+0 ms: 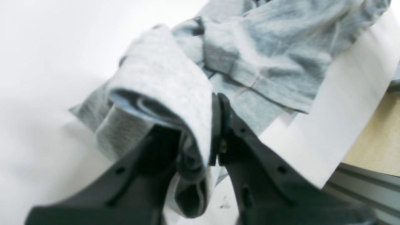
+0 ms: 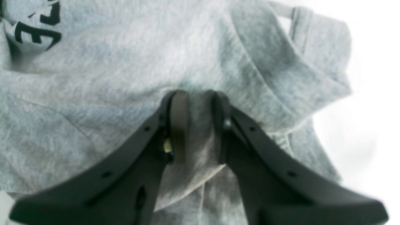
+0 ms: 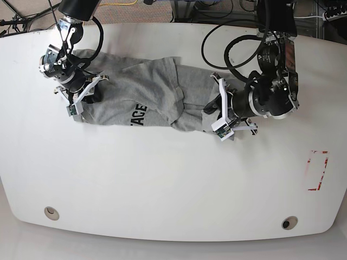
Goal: Fold the T-shirt properly
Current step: 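Fold the strip end with the left gripper toward the right gripper, then release the shirt with the right gripper and lift it away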
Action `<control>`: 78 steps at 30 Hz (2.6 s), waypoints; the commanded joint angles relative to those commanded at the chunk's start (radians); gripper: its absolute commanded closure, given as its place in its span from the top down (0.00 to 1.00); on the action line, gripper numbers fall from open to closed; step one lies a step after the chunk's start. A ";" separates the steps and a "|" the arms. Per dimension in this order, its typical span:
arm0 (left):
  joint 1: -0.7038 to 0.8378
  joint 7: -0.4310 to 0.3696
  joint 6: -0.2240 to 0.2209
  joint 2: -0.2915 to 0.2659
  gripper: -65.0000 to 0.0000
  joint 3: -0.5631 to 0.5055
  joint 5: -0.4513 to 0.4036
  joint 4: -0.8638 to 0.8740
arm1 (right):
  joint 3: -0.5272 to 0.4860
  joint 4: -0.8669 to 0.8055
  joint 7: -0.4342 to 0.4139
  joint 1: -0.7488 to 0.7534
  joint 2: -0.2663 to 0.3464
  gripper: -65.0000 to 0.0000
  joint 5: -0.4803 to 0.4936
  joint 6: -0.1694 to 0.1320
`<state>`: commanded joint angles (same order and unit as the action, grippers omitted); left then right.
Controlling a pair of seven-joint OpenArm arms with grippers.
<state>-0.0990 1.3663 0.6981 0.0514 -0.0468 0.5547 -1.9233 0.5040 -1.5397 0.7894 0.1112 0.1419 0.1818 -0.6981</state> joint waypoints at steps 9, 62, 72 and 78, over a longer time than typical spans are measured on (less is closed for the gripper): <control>-0.006 0.000 0.000 -0.006 0.07 -0.038 -0.031 0.000 | 0.000 0.000 0.000 0.000 0.000 0.19 0.002 0.000; 0.041 -0.308 -0.065 0.041 0.10 0.068 -0.253 0.342 | 0.348 -0.242 0.465 -0.132 -0.040 0.97 0.542 0.000; 0.057 -0.308 -0.062 0.046 0.10 0.094 -0.253 0.350 | 0.480 0.114 0.473 -0.137 0.121 0.99 0.674 0.000; 0.055 -0.308 -0.062 0.061 0.10 0.089 -0.250 0.350 | 0.471 0.183 0.431 -0.112 0.152 0.95 0.672 0.000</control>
<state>-0.0437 1.0579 0.6360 0.1128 0.0422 0.3046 -1.5735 0.9751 -1.3571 1.2206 -0.0008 0.2938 0.8539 -0.6981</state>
